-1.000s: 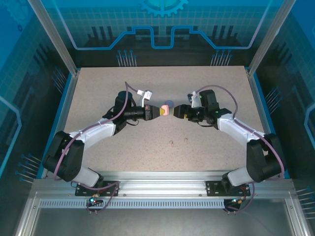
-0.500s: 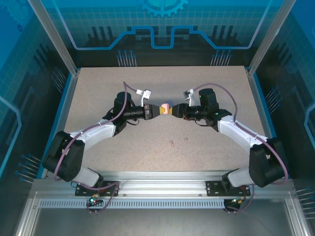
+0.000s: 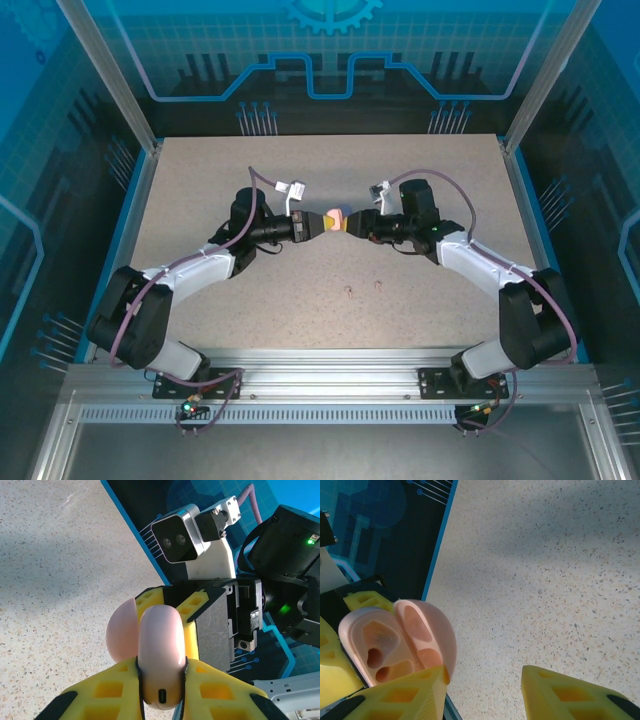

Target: Insert the wireless bluetooth earbuds into the charging case

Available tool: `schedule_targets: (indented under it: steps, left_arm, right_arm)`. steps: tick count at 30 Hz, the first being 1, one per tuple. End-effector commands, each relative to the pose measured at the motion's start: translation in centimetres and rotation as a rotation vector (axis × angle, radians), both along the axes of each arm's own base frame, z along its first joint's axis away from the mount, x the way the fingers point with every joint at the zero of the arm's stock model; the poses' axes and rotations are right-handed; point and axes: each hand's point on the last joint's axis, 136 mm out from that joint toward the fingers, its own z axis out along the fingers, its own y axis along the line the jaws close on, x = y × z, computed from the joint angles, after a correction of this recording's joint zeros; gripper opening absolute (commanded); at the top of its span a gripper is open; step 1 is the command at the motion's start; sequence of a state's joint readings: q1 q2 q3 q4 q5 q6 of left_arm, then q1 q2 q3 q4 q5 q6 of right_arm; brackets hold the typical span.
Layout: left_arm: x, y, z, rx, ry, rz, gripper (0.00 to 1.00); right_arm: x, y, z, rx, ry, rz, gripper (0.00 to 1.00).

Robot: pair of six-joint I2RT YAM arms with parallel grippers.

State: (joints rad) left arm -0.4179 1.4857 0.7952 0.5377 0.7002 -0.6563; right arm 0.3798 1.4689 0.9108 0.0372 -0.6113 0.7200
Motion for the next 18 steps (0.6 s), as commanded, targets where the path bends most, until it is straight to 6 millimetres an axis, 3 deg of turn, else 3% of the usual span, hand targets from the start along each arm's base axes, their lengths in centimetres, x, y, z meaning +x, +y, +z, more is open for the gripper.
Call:
schedule_targets:
  steps: [1,18]
  left_arm:
    - [-0.30,-0.36,0.70,-0.026,-0.025,-0.022,0.00]
    - [-0.19,-0.70,0.25,-0.033,-0.013,-0.027,0.00]
  right_arm:
    - [0.26,1.04,1.41,0.031,-0.029,0.024,0.44]
    - [0.16,1.88,2.17,0.041,-0.039,0.045,0.36]
